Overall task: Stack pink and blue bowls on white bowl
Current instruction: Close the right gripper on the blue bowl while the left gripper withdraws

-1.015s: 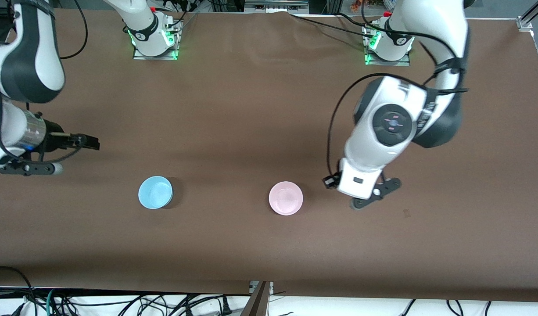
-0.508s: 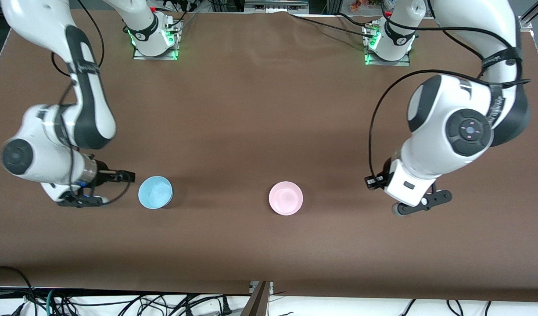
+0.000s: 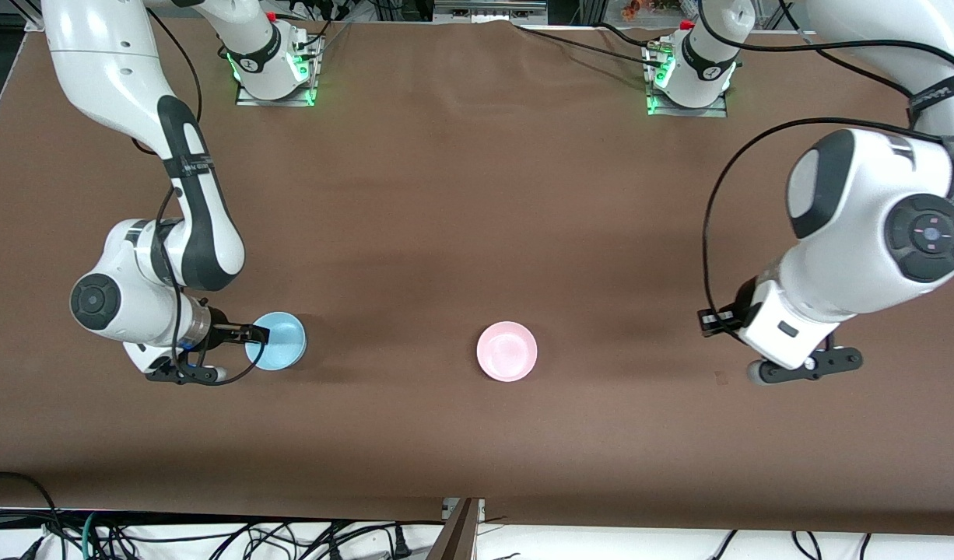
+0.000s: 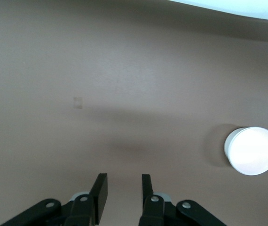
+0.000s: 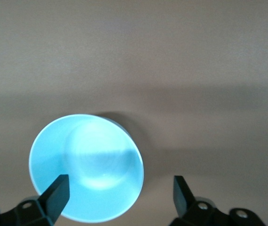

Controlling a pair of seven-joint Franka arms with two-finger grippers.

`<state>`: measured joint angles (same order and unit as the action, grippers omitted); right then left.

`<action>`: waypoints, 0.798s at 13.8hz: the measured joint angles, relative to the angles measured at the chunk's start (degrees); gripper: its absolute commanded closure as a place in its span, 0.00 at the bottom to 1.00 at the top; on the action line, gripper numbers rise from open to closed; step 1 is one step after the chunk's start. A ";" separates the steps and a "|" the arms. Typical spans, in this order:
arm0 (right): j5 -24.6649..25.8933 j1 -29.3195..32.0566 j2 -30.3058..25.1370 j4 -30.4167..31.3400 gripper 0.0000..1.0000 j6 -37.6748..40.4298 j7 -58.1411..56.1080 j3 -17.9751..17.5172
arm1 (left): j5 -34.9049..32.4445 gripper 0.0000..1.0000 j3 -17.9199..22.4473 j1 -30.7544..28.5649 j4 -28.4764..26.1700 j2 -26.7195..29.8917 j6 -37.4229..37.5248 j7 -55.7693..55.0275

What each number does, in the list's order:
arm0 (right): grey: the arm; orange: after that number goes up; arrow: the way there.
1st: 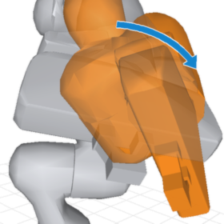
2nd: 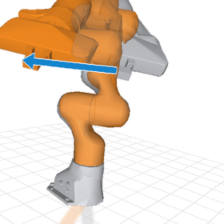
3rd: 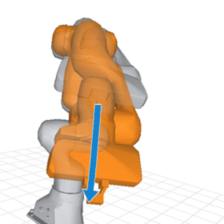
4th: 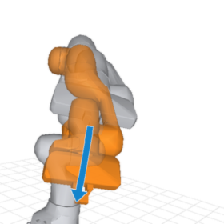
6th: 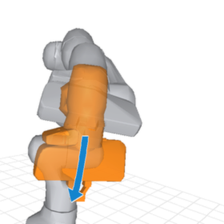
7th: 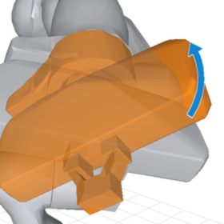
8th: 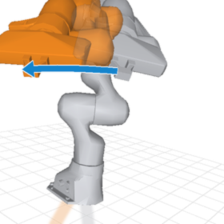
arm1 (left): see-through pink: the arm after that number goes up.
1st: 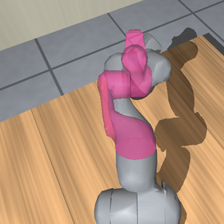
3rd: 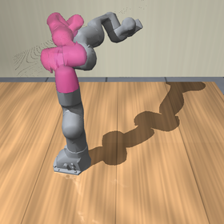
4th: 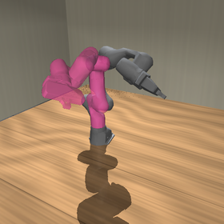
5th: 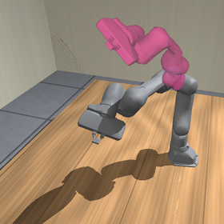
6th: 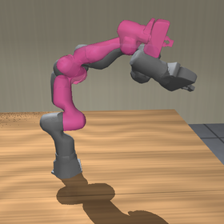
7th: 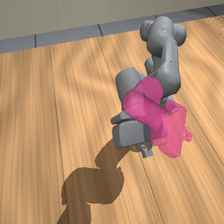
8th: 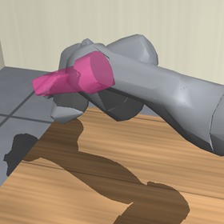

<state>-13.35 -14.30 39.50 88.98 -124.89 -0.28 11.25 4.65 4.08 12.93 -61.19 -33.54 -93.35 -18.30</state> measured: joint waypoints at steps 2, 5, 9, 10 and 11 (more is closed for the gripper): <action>-0.05 -0.11 0.89 0.00 0.26 -0.50 0.00 0.00 | 0.00 0.63 0.02 -1.42 -0.04 0.37 0.41 2.88; -0.10 -0.29 1.36 -0.03 0.34 -0.56 0.00 0.00 | 0.00 0.63 0.04 -3.19 -0.13 0.93 1.47 6.59; -0.12 -0.29 2.02 -0.02 0.63 -0.54 0.00 0.00 | 0.00 0.63 0.13 -5.53 -1.96 2.58 1.90 11.87; -0.12 -0.29 2.16 -0.02 0.72 -0.52 0.00 0.00 | 0.00 0.63 0.16 -6.15 -2.49 3.15 1.91 13.18; -0.12 -0.29 2.26 -0.02 0.77 -0.50 0.00 0.00 | 0.00 0.63 0.16 -6.70 -3.05 3.82 1.93 14.24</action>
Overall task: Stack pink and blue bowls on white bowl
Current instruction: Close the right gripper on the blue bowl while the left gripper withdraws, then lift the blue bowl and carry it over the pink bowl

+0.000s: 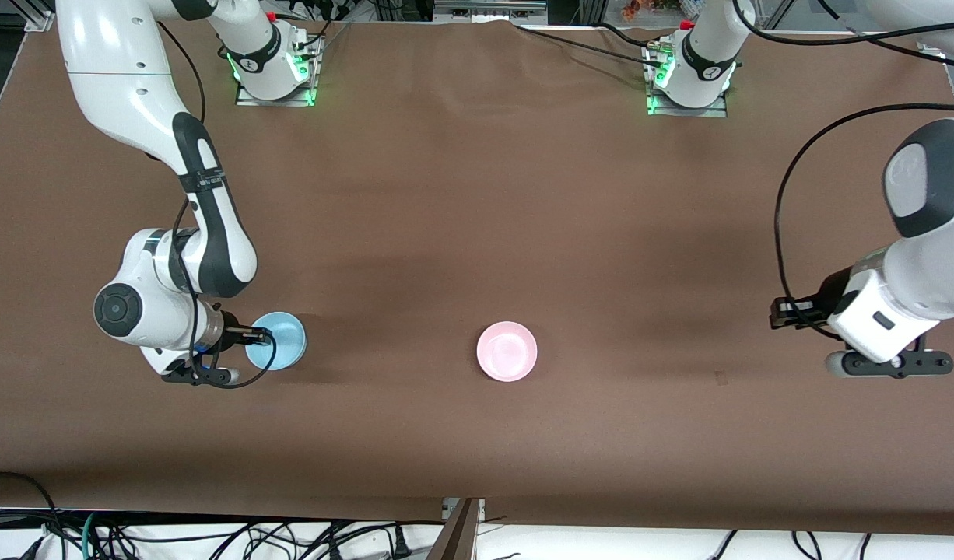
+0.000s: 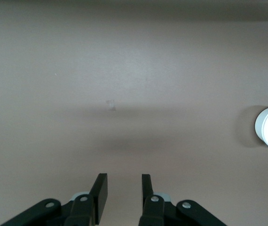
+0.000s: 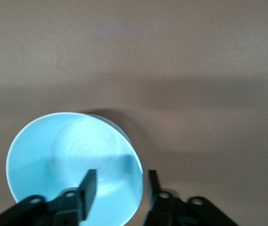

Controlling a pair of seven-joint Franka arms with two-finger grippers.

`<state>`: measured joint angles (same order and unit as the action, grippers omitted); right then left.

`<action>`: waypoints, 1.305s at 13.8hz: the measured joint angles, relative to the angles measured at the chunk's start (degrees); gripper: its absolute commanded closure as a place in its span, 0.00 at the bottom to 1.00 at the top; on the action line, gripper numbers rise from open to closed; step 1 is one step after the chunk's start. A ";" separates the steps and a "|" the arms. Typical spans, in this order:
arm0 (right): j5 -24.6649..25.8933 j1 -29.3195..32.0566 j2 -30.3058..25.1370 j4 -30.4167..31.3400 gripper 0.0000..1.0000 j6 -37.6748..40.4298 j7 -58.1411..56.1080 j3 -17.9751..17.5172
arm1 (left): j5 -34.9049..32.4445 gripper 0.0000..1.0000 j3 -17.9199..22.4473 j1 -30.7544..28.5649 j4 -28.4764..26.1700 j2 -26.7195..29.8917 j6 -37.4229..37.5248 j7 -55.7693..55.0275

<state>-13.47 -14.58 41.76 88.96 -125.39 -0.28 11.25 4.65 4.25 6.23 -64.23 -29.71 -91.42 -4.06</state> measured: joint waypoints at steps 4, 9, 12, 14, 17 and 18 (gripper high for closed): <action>-0.16 0.01 0.20 0.26 0.89 0.03 0.00 0.00 | 0.00 0.58 -0.04 -0.95 -2.68 2.89 0.17 2.54; -0.98 -0.12 0.35 -0.28 1.00 0.03 0.00 -0.10 | 0.00 0.53 -0.72 -0.89 -10.62 9.20 -1.01 2.74; -4.29 -0.81 0.29 -1.98 1.00 0.03 0.45 -1.62 | 0.00 0.51 -0.81 -0.80 -16.19 14.10 -3.24 2.98; -5.28 -2.23 0.28 -2.98 1.00 0.01 2.96 -2.15 | 0.00 0.50 -1.36 -0.66 -18.55 16.56 -3.59 3.08; -5.66 -6.32 0.19 -5.75 1.00 0.01 10.89 -2.63 | -0.35 0.42 -1.68 -0.12 -20.22 18.04 -5.35 3.24; -5.68 -8.36 0.09 -7.05 1.00 0.01 14.81 -2.76 | -1.42 0.40 -1.98 0.26 -20.59 17.98 -6.46 3.30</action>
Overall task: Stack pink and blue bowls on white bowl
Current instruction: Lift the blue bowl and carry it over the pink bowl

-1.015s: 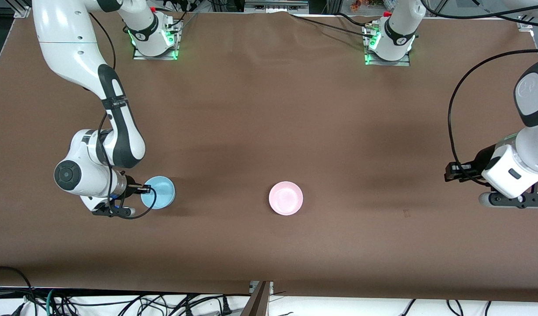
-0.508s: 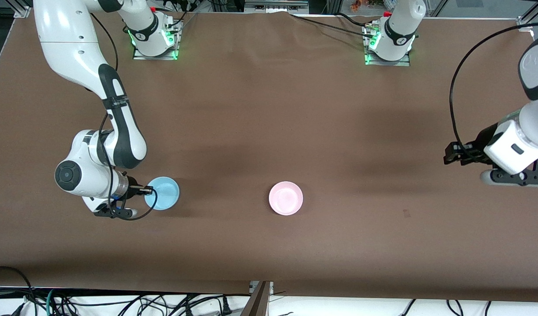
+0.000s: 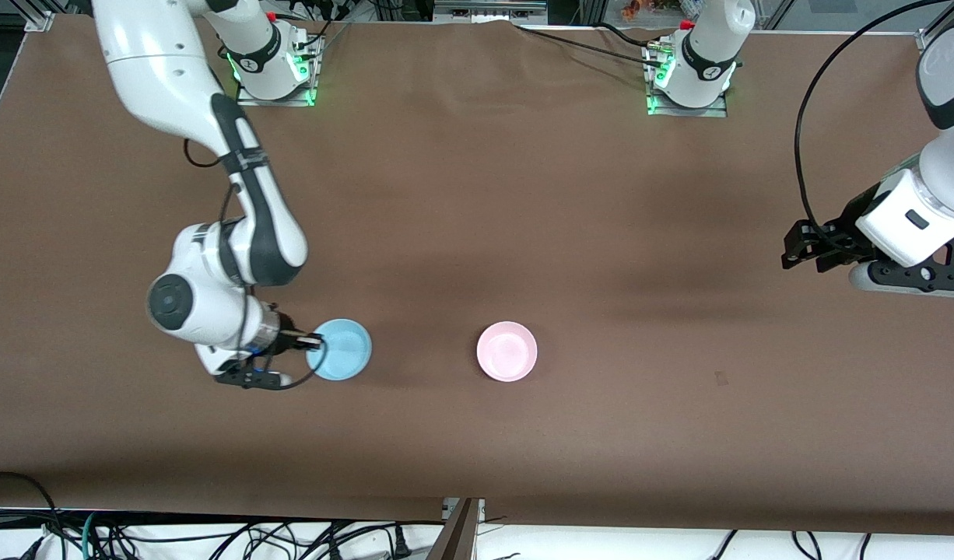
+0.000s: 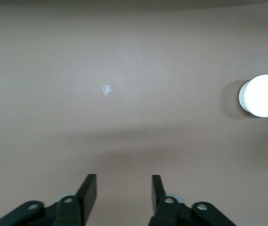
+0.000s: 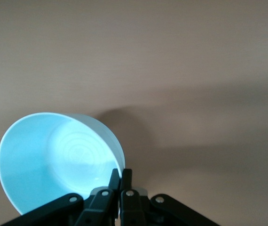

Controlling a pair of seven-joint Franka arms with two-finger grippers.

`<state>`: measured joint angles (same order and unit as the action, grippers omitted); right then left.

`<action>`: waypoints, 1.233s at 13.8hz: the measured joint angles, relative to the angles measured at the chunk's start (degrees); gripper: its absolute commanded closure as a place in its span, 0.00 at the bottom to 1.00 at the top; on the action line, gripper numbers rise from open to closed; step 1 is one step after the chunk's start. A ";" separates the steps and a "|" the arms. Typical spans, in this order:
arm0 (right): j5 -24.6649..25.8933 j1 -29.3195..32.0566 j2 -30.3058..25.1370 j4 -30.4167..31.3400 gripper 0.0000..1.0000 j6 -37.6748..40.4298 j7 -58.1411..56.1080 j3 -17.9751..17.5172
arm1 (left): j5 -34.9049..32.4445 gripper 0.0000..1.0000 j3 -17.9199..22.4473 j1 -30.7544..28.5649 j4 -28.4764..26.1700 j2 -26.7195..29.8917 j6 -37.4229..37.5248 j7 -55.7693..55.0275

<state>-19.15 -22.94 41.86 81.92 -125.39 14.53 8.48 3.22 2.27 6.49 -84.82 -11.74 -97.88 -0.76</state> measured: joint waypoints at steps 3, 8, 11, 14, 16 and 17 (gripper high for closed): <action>-0.01 -6.49 -0.33 -3.17 1.00 0.00 12.47 -0.11 | -2.13 0.39 -0.69 1.03 -1.10 -0.14 -1.19 -0.01; -0.02 -10.03 -0.04 -6.75 1.00 -0.61 30.37 -4.37 | -2.24 0.38 -0.70 1.08 -1.24 -0.17 -1.23 -0.01; -0.01 -12.12 2.33 -10.34 1.00 -2.83 37.77 -5.19 | -2.25 0.38 -0.69 1.07 -1.34 -0.18 -1.23 -0.01; 0.00 -14.42 7.64 -14.94 1.00 -6.66 42.74 -5.21 | -2.25 0.38 -0.69 1.05 -1.54 -0.18 -1.26 -0.01; 0.00 -15.23 10.51 -16.86 1.00 -8.54 43.88 -5.20 | -2.25 0.38 -0.68 1.04 -1.66 -0.18 -1.31 -0.01; 0.00 -15.32 11.24 -17.41 1.00 -8.82 44.02 -5.20 | -2.26 0.38 -0.67 1.03 -1.72 -0.18 -1.33 -0.01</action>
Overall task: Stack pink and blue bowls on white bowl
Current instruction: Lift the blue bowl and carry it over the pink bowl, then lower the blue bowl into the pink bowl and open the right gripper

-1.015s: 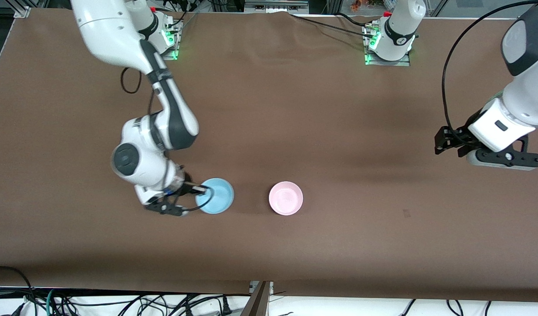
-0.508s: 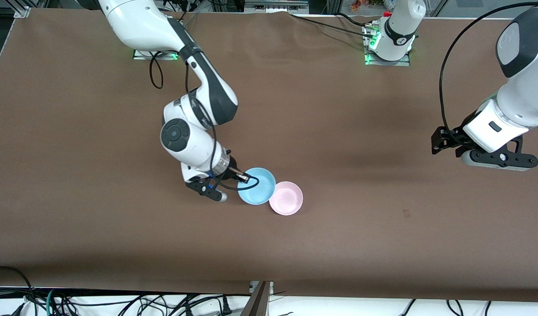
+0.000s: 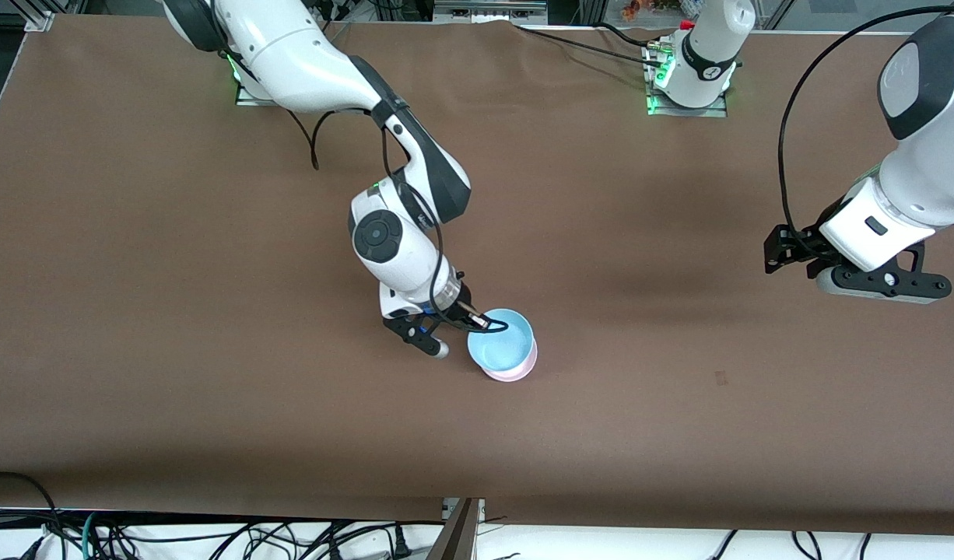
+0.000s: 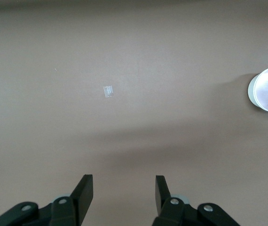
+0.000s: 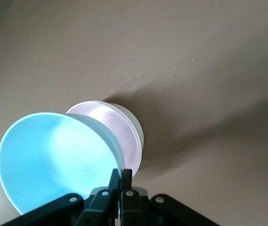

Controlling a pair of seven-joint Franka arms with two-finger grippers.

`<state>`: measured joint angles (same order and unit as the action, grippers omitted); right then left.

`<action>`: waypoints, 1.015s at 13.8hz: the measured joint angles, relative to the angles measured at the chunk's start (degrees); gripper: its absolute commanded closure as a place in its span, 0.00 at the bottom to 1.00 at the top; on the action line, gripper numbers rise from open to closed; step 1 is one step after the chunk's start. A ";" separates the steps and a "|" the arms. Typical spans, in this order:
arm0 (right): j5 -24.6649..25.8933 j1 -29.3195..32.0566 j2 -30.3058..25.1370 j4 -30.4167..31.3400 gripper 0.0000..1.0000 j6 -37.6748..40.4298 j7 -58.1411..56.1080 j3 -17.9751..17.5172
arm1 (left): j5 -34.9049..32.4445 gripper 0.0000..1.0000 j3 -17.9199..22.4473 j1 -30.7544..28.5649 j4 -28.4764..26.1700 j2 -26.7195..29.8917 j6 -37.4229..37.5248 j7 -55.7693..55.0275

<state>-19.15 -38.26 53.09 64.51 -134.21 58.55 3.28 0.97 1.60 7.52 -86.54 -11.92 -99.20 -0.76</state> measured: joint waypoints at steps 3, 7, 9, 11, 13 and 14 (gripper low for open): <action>0.00 -0.04 0.54 -0.31 1.00 0.02 1.25 0.06 | -0.03 0.38 0.02 -0.02 -0.11 -0.01 -0.05 0.00; 0.00 -0.71 1.98 -0.32 1.00 0.00 2.89 0.05 | -0.05 0.38 0.02 -0.03 -0.16 -0.01 -0.13 0.00; 0.00 -0.95 2.38 -0.35 1.00 -0.06 3.28 0.05 | -0.06 0.38 0.03 -0.03 -0.16 -0.01 -0.17 0.00; 0.00 -1.11 2.79 -0.39 1.00 -0.56 3.40 0.05 | -0.06 0.37 0.03 -0.03 -0.16 -0.01 -0.17 0.00; 0.00 -1.14 3.29 -0.39 1.00 -1.63 3.42 0.05 | -0.06 0.37 0.02 -0.03 -0.16 -0.01 -0.18 0.00; 0.00 -1.14 3.40 -0.39 1.00 -1.89 3.42 0.05 | -0.06 0.37 0.02 -0.03 -0.16 0.00 -0.18 0.00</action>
<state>-19.15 -39.40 56.49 64.12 -136.10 61.97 3.33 0.91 1.62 7.49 -86.71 -11.92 -99.38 -0.76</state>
